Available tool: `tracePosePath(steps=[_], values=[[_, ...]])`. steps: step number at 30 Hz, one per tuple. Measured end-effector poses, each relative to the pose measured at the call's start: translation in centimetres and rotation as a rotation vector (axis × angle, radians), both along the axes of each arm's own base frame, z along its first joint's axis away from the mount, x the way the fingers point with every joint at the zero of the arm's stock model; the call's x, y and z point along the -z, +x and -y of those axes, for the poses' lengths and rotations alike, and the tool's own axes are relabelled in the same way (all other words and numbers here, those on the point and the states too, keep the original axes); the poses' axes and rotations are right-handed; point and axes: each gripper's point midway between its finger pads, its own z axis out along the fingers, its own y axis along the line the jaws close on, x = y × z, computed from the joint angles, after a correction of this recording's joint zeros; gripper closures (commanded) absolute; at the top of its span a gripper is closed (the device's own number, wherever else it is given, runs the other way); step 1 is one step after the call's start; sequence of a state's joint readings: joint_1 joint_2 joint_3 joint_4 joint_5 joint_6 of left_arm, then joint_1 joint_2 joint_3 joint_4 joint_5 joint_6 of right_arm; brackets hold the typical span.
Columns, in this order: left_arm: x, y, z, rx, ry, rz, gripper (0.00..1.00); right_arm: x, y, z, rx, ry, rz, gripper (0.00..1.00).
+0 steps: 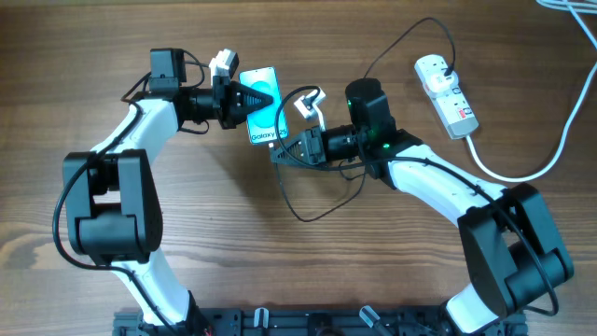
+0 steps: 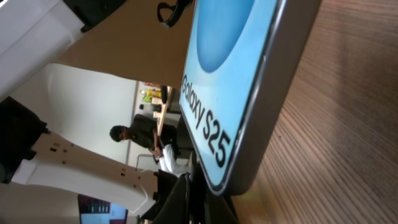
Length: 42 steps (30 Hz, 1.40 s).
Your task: Plug charger to phone and switch on socket
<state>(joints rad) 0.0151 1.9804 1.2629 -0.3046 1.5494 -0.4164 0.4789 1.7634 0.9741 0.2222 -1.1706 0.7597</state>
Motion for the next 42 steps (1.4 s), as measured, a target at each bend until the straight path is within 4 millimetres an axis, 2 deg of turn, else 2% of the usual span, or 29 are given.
tracePosePath(steps=[19, 34, 42], values=[[0.03, 0.05, 0.0, -0.002, 0.003, 0.003, 0.96, -0.55, 0.39, -0.17, 0.009, 0.017, 0.022, 0.96], [0.09, 0.08, 0.0, -0.004, 0.006, -0.002, 0.96, 0.06, 0.2, -0.01, 0.02, -0.009, -0.038, 0.96], [0.08, 0.09, 0.0, -0.004, 0.006, -0.005, 0.96, -0.57, 0.46, -0.18, 0.021, 0.013, -0.019, 0.96]])
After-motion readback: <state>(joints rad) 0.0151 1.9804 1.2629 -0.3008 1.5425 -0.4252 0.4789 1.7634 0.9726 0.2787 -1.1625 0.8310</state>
